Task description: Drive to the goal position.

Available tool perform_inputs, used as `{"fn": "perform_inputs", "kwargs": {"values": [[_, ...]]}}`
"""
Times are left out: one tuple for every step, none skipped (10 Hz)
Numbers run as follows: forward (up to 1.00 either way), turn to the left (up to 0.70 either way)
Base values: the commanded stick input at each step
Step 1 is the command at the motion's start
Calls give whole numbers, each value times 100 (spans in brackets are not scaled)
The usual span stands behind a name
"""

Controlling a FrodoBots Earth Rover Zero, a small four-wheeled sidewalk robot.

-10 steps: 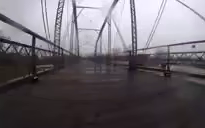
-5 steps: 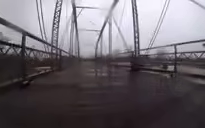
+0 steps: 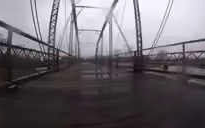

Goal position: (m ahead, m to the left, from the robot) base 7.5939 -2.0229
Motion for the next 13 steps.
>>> {"fn": "perform_inputs", "kwargs": {"values": [[100, 0], [100, 0], [100, 0], [100, 0], [100, 0], [100, 0], [100, 0], [100, 0], [100, 0], [100, 0], [100, 3], [100, 21], [100, 37]]}}
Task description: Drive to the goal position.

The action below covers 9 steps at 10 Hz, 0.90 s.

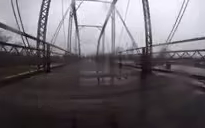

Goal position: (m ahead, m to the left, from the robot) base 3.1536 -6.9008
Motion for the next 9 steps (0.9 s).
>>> {"fn": "perform_inputs", "kwargs": {"values": [[100, 39], [100, 40], [100, 40], [100, 40], [100, 40], [100, 40], [100, 40], [100, 36], [100, 0]]}}
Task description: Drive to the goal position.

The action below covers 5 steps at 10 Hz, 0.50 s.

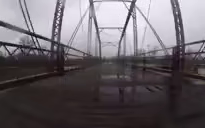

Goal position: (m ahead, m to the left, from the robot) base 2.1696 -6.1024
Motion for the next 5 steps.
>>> {"fn": "perform_inputs", "kwargs": {"values": [[100, 0], [100, 0], [100, 0], [100, 0], [100, 0]]}}
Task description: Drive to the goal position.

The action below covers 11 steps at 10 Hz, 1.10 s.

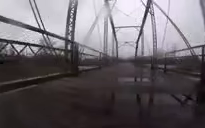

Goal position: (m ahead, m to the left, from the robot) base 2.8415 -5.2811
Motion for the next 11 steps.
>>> {"fn": "perform_inputs", "kwargs": {"values": [[100, 0], [100, -6], [100, -19], [100, -21], [100, -16], [100, 0], [100, 0], [100, 26], [100, 35], [100, 31], [100, 16]]}}
